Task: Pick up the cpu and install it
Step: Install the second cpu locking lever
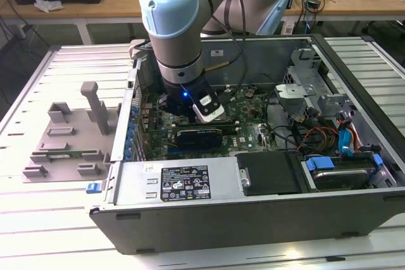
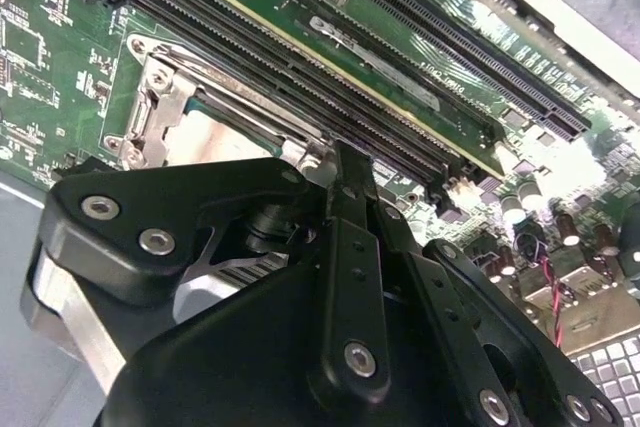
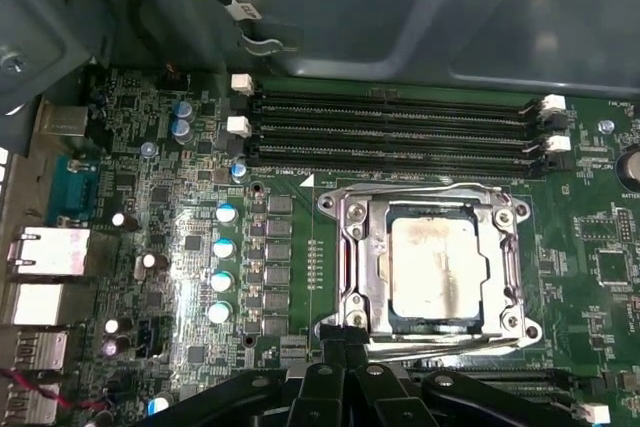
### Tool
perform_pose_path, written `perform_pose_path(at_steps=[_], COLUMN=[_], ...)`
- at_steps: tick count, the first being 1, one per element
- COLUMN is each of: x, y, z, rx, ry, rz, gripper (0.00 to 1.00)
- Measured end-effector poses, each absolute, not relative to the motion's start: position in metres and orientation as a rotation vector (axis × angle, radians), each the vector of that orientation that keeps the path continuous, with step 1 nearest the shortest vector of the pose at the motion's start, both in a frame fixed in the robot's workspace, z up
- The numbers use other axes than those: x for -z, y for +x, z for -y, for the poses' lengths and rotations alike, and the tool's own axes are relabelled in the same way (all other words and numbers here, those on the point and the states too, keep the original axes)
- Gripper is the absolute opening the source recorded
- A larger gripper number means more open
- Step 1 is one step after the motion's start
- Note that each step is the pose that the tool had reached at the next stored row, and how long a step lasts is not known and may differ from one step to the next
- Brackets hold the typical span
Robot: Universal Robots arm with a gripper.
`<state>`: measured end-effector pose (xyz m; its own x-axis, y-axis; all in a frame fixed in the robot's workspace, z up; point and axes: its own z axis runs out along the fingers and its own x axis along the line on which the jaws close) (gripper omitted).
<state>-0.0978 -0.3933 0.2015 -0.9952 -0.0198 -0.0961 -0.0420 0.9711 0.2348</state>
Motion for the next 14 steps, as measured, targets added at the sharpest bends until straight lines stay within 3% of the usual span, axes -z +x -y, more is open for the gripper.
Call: perform_pose_path(at_steps=[7,14], x=[-0.195,-0.205], y=[-0.100,-0.102], z=[0.394,0.394], rx=[-0.433,-0.439], ry=[-0.046,-0.046], rz=[-3.007,-3.005], gripper=[0.11,0.11])
